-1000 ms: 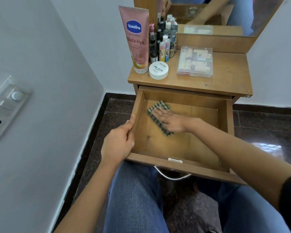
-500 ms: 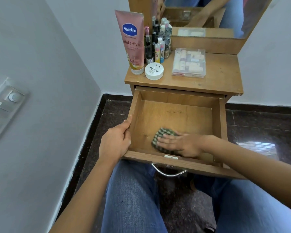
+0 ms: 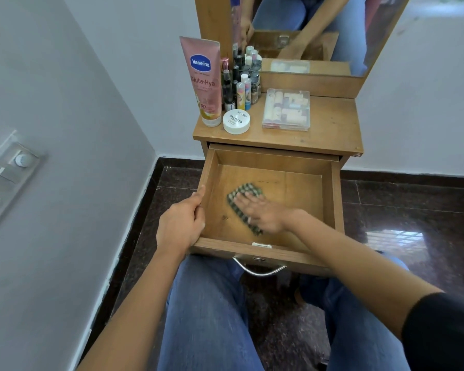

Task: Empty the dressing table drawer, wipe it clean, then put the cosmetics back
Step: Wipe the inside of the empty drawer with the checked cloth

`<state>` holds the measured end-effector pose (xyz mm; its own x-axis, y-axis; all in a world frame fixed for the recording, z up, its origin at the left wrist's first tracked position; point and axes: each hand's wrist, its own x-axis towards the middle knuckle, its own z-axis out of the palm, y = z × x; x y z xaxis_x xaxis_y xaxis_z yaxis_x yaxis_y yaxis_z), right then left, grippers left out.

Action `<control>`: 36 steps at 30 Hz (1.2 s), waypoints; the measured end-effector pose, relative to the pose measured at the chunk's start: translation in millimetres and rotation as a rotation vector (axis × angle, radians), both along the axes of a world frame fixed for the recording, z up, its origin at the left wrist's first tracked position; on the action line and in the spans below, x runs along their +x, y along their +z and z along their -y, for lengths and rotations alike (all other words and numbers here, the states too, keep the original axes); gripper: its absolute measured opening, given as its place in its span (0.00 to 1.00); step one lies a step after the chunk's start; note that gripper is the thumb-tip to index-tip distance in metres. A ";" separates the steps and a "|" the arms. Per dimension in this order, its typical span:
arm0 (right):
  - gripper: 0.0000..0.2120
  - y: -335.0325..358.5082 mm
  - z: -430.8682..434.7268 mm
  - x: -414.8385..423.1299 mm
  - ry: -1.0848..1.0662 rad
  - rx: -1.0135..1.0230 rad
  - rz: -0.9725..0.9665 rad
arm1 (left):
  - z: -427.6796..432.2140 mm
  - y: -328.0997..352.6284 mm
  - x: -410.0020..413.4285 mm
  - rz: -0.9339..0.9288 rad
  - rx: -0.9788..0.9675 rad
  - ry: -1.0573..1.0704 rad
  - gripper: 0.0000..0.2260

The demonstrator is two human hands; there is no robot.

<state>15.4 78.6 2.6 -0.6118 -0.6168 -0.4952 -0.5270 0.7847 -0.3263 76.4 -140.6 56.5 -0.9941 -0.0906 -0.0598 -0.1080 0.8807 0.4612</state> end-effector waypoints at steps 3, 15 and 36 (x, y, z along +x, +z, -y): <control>0.31 4.6 -12.9 18.9 0.048 0.012 0.083 | 0.5 1.8 1.8 0.003 0.000 -0.013 0.22; 0.34 18.0 -53.2 18.8 -0.353 -0.021 -0.093 | -1.6 9.8 2.5 0.011 0.021 0.010 0.22; 0.24 2.1 -31.5 11.7 -1.277 -0.249 0.065 | -1.5 9.9 -1.5 0.017 0.038 0.030 0.21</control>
